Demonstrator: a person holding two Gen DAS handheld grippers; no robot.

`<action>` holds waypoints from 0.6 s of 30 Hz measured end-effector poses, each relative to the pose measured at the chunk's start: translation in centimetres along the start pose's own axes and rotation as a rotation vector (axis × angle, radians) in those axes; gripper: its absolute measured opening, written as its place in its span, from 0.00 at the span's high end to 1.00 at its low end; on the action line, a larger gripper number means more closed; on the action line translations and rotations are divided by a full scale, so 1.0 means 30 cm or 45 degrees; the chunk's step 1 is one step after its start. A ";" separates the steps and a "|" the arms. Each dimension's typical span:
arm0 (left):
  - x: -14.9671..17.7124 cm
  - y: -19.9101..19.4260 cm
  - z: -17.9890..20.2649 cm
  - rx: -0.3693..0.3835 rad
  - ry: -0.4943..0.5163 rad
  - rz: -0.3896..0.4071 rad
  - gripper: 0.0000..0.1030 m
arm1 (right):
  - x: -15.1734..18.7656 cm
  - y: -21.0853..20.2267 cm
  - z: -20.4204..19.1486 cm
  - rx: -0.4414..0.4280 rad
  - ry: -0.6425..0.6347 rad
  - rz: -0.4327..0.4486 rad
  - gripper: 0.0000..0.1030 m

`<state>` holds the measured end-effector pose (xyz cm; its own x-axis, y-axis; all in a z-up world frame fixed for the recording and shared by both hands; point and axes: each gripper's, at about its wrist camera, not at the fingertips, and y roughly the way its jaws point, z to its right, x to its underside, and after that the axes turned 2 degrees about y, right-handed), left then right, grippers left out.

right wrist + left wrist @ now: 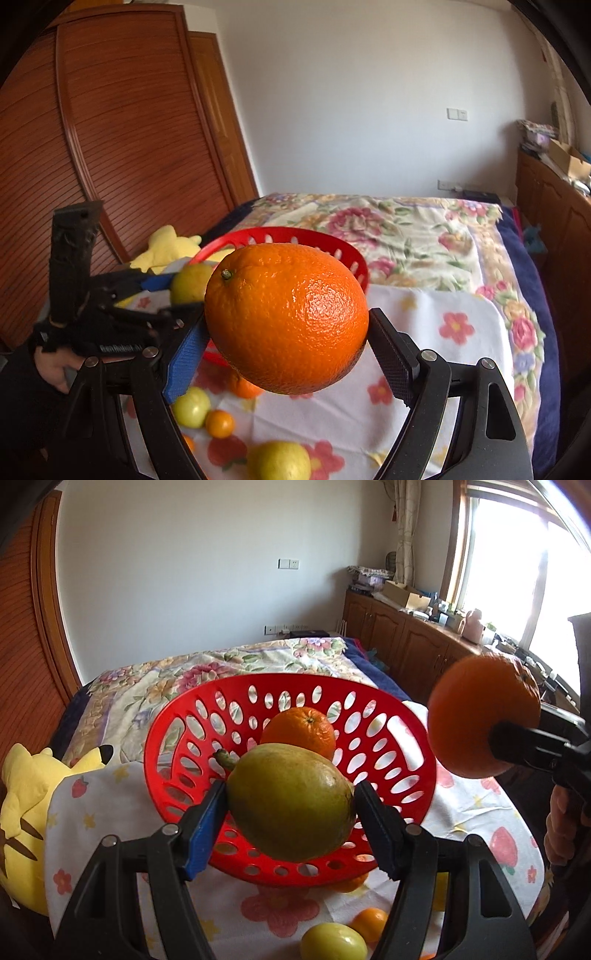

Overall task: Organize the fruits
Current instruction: 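Lower the yellow pear into the red basket and open the left tool, then lower the big orange into the red basket and open the right tool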

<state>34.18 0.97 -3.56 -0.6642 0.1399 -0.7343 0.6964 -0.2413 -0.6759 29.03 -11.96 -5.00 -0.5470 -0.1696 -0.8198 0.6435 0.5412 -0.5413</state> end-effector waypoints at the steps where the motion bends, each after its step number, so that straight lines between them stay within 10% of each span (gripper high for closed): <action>1: 0.000 0.009 -0.003 -0.006 -0.004 -0.006 0.33 | -0.005 0.015 -0.002 -0.004 -0.004 -0.006 0.17; 18: -0.043 -0.054 -0.077 -0.014 -0.070 0.073 0.33 | 0.026 0.197 -0.032 -0.021 -0.049 -0.137 0.17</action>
<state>34.53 3.41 -1.65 -0.6371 0.0735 -0.7673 0.7363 -0.2364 -0.6340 31.89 -8.09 -8.67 -0.5913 -0.2588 -0.7638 0.5730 0.5317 -0.6237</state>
